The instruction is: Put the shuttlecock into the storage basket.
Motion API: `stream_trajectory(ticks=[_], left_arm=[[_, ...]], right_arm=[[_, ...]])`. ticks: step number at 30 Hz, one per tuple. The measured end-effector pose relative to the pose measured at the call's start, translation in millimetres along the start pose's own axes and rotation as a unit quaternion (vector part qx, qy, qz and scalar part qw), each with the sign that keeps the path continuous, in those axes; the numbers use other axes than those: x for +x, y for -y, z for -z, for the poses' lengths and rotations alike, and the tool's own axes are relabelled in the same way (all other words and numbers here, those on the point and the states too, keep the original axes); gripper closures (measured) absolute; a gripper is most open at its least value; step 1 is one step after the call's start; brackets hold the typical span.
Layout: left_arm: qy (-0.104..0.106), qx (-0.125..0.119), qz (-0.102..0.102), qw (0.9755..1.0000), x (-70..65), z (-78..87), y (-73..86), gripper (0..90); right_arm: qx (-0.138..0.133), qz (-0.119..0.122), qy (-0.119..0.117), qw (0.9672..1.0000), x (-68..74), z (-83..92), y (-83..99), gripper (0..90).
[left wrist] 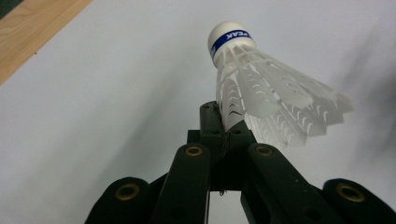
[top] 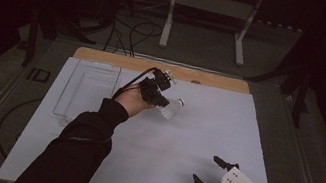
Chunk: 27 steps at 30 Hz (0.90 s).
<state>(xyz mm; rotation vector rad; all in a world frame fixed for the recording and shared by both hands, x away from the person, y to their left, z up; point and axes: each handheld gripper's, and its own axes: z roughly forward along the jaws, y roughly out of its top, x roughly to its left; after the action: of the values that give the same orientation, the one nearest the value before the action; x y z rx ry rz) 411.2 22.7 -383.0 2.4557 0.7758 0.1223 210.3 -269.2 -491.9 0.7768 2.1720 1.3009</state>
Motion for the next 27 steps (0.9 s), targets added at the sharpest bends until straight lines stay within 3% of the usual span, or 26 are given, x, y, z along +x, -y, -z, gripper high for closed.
stream_trajectory(ticks=[9,27], left_arm=[[0.002,-0.005,0.002,1.0000,-0.1,14.1,11.5,90.0],[-0.028,-0.019,0.017,0.9993,17.8,50.1,30.1,90.0]], right_arm=[[0.001,-0.002,0.001,1.0000,-0.9,0.1,-0.2,11.8],[-0.003,0.000,0.000,1.0000,-2.6,-1.8,0.5,11.7]])
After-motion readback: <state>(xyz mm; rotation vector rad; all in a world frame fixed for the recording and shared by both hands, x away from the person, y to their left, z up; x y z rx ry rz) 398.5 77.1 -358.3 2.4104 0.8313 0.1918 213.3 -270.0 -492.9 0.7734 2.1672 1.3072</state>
